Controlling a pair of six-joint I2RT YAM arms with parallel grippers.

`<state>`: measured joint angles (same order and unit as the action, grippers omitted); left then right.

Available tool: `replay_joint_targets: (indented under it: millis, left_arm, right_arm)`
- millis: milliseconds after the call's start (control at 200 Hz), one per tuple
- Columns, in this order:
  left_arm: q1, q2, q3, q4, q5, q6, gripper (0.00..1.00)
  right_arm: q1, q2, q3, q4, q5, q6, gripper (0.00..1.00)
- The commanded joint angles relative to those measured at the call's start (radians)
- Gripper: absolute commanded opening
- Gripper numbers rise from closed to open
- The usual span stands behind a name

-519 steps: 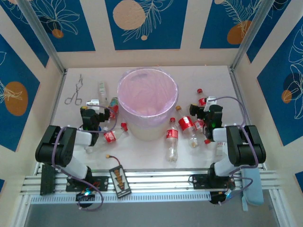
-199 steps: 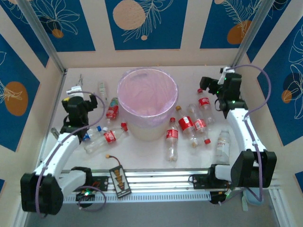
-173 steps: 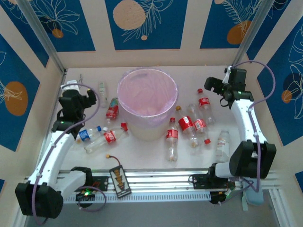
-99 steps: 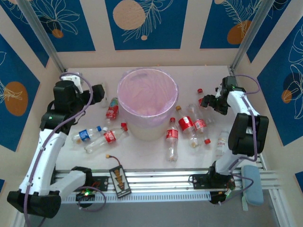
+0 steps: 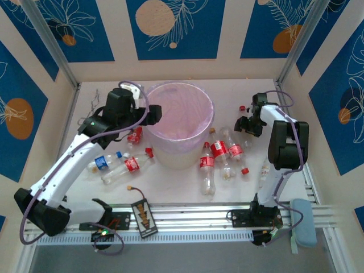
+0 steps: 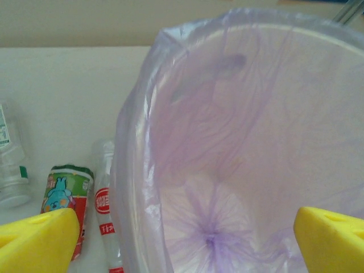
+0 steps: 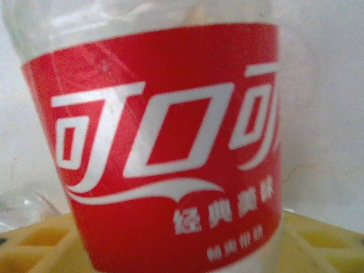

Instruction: Put the plastic bottles in the bin

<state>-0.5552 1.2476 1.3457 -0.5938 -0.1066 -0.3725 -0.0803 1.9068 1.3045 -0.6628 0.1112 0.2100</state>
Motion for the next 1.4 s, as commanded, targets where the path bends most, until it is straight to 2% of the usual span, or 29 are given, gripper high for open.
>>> replay_joint_targets:
  millis: [0, 205, 375, 580, 695, 755, 825, 965, 1165, 1396]
  left_arm:
    - [-0.019, 0.010, 0.039, -0.015, -0.052, 0.026, 0.93]
    - [-0.028, 0.021, 0.021, 0.017, -0.038, 0.006, 0.80]
    - [-0.029, 0.021, 0.007, 0.043, -0.045, -0.006, 0.78]
    - [-0.031, 0.021, -0.020, 0.076, -0.039, -0.019, 0.78]
    - [-0.031, 0.020, -0.042, 0.103, -0.044, -0.023, 0.78]
    - [-0.031, 0.025, -0.053, 0.114, -0.044, -0.027, 0.78]
    - [-0.032, 0.028, -0.065, 0.129, -0.043, -0.040, 0.78]
    - [-0.039, 0.032, -0.101, 0.185, -0.035, -0.059, 0.80]
    - [-0.044, 0.039, -0.121, 0.197, -0.036, -0.063, 0.81]
    - [-0.045, 0.029, -0.143, 0.227, -0.031, -0.072, 0.80]
  right_arm:
    - [0.005, 0.003, 0.022, 0.027, 0.021, 0.006, 0.59]
    - [0.005, -0.039, 0.032, 0.015, 0.040, -0.009, 0.50]
    - [-0.005, -0.120, 0.062, 0.000, 0.048, -0.015, 0.46]
    - [-0.015, -0.285, 0.127, -0.016, -0.055, 0.004, 0.45]
    - [0.004, -0.397, 0.159, -0.005, -0.242, 0.061, 0.45]
    - [0.037, -0.452, 0.180, 0.008, -0.342, 0.085, 0.45]
    - [0.097, -0.509, 0.229, -0.005, -0.386, 0.087, 0.45]
    - [0.233, -0.569, 0.342, -0.081, -0.398, 0.055, 0.44]
    - [0.441, -0.544, 0.460, -0.179, -0.404, -0.009, 0.44]
    - [0.562, -0.447, 0.523, -0.221, -0.335, -0.044, 0.44]
